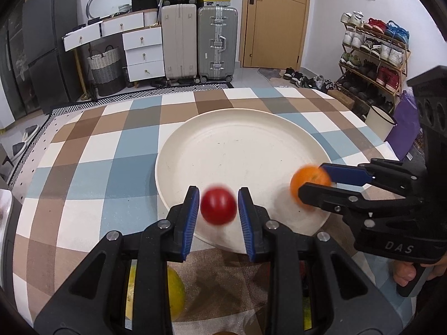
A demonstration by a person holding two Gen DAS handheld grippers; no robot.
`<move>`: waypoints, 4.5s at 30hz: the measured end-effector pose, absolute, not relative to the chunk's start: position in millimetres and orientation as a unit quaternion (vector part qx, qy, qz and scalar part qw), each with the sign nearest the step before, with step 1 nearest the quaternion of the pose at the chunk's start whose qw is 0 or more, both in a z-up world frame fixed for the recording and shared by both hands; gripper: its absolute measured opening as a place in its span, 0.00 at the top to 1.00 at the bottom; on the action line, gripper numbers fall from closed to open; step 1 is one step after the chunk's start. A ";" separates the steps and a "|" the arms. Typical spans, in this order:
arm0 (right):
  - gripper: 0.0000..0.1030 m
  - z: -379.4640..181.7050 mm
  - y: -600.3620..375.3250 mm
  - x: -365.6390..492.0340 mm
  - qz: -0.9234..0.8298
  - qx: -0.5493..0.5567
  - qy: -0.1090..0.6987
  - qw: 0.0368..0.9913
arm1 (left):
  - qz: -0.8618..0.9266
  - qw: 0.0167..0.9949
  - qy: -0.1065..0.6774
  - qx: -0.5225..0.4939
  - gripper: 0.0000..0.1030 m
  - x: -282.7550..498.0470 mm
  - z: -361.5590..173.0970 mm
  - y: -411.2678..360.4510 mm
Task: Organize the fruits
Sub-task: 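Carry tomato and orange to the cream plate and release both, then withdraw both open tools from the plate toward the remaining fruit, then grasp the orange with the left tool while the right tool grasps a brown longan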
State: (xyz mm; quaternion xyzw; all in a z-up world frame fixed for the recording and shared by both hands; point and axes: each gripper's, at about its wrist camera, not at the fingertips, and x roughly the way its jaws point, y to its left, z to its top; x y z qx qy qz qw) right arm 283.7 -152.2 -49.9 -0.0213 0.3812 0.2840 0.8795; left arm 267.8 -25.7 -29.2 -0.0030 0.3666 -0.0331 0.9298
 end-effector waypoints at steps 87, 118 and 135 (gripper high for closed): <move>0.19 -75.8 -168.1 122.6 0.250 -0.120 0.425 0.861 | -0.036 0.922 0.386 -0.016 0.01 91.0 -32.9 -48.0; 0.71 -63.6 -164.0 110.6 0.290 -0.111 0.399 0.863 | -0.082 0.910 0.407 0.002 0.11 95.0 -39.7 -62.3; 0.71 -59.0 -174.2 113.1 0.282 -0.103 0.395 0.868 | -0.112 0.897 0.427 -0.002 0.58 103.9 -46.1 -73.8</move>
